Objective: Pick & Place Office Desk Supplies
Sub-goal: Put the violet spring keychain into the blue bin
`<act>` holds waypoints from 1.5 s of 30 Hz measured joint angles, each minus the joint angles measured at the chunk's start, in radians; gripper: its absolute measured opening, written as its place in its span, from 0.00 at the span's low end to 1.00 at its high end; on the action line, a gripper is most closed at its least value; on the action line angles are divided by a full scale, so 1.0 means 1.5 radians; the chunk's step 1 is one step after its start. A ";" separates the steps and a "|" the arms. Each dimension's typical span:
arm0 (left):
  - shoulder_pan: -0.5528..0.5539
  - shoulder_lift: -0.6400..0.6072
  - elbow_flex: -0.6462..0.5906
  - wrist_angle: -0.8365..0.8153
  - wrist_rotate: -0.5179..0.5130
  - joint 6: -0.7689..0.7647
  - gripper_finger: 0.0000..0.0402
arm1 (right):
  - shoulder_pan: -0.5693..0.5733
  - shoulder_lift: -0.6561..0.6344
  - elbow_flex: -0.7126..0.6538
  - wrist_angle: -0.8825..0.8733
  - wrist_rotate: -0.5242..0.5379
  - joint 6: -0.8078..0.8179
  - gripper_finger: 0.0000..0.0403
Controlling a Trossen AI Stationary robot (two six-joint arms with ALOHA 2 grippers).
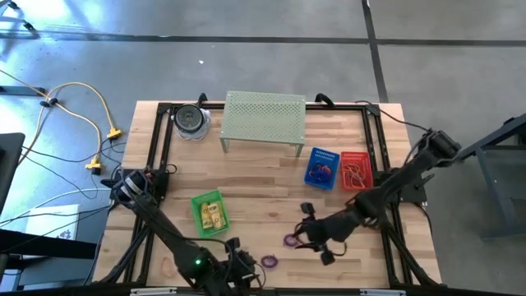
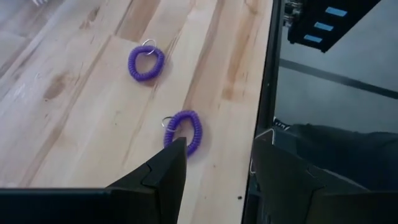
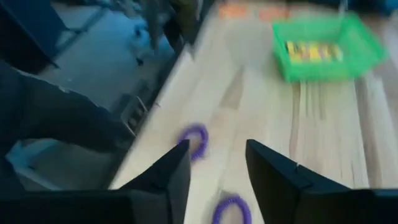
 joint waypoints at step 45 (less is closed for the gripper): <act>-0.007 0.000 0.000 -0.008 -0.013 0.056 0.44 | -0.059 0.228 -0.036 -0.086 0.032 0.067 0.58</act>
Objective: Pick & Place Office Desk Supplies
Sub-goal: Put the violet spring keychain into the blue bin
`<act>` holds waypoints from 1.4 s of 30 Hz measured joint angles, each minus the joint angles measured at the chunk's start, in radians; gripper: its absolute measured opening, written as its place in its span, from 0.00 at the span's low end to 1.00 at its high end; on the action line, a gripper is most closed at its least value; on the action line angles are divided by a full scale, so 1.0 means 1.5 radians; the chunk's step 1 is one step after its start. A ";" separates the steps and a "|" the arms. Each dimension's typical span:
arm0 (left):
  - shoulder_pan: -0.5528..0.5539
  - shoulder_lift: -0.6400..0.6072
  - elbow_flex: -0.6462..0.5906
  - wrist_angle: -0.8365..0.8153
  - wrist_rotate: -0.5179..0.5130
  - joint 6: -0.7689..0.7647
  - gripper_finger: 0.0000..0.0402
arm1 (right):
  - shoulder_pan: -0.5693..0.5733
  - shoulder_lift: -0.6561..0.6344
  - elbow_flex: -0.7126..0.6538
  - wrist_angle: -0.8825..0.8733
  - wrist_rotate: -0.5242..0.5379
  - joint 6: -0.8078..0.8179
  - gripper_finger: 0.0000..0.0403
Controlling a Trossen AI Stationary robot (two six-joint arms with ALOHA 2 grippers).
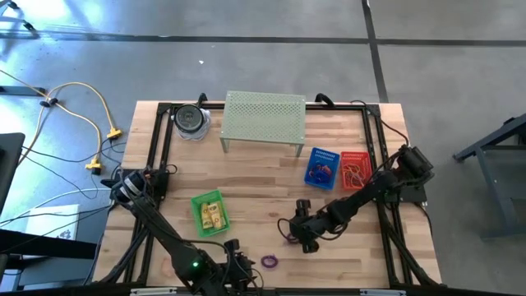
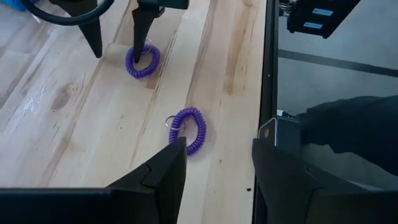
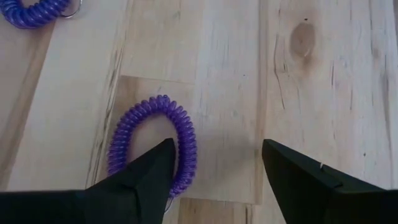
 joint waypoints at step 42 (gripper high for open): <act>0.058 -0.001 0.000 0.001 0.051 -0.003 0.44 | 0.045 -0.120 0.216 -0.742 0.270 0.243 0.01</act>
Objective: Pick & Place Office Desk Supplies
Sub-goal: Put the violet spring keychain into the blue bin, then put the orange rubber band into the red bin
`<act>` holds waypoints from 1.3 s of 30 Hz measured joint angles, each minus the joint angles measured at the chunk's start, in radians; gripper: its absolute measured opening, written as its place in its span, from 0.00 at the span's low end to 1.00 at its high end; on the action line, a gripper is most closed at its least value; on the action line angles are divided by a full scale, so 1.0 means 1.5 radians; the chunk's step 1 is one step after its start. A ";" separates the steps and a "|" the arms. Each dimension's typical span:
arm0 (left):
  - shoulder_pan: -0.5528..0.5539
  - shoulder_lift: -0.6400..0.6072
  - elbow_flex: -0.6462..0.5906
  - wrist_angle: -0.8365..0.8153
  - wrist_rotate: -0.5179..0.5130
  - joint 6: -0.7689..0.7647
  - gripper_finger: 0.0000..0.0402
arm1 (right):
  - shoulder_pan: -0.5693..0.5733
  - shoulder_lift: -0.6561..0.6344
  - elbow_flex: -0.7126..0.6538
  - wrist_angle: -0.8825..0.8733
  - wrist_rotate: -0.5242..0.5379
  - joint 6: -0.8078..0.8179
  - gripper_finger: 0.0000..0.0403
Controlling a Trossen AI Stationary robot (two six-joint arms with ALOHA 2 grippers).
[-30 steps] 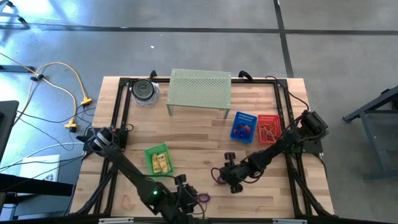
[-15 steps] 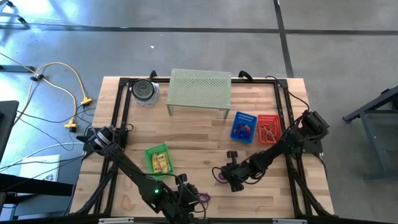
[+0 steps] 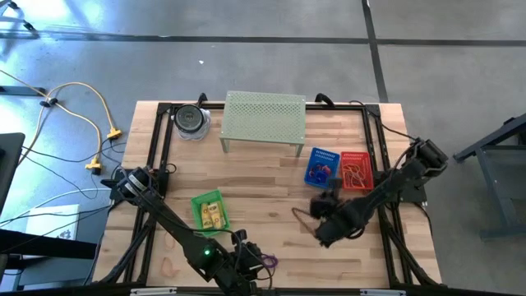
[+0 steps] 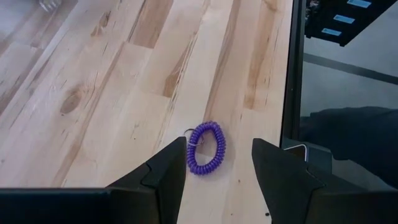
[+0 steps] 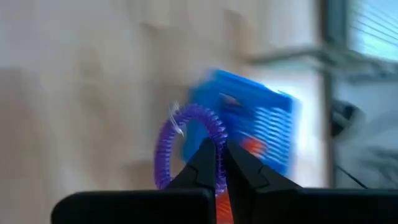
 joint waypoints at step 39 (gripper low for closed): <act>0.039 -0.035 0.001 -0.118 0.035 0.023 0.44 | -0.275 -0.036 -0.140 0.100 0.049 -0.170 0.53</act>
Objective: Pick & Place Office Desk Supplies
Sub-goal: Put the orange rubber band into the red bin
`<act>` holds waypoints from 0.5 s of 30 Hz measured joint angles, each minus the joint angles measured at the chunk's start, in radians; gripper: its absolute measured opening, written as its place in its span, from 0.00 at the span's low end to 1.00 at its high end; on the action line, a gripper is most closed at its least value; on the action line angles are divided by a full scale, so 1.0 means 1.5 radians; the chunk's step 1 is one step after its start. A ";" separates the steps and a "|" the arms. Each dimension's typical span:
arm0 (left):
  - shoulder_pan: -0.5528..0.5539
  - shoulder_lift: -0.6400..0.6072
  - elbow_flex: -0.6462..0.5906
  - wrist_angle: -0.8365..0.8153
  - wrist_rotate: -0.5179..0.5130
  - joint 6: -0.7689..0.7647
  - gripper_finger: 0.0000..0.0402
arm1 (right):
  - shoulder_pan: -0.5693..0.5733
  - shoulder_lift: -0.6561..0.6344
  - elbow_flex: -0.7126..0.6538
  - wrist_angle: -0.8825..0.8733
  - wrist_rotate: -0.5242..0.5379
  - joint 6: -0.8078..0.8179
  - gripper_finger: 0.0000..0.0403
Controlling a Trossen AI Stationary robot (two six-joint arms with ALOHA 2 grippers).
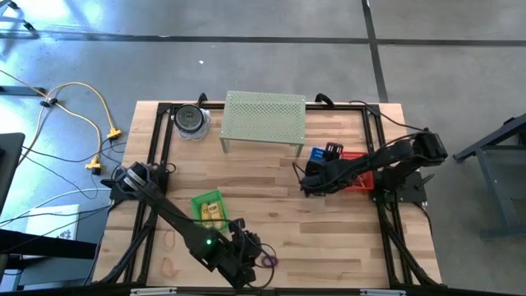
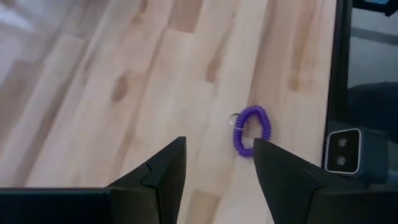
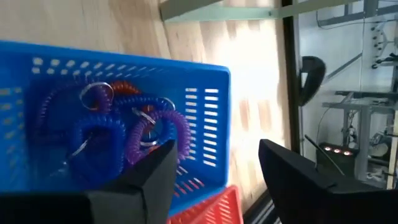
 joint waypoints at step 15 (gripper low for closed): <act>-0.020 -0.097 0.000 -0.380 0.267 -0.382 0.44 | 0.226 -0.001 0.099 -0.060 -0.021 0.229 0.55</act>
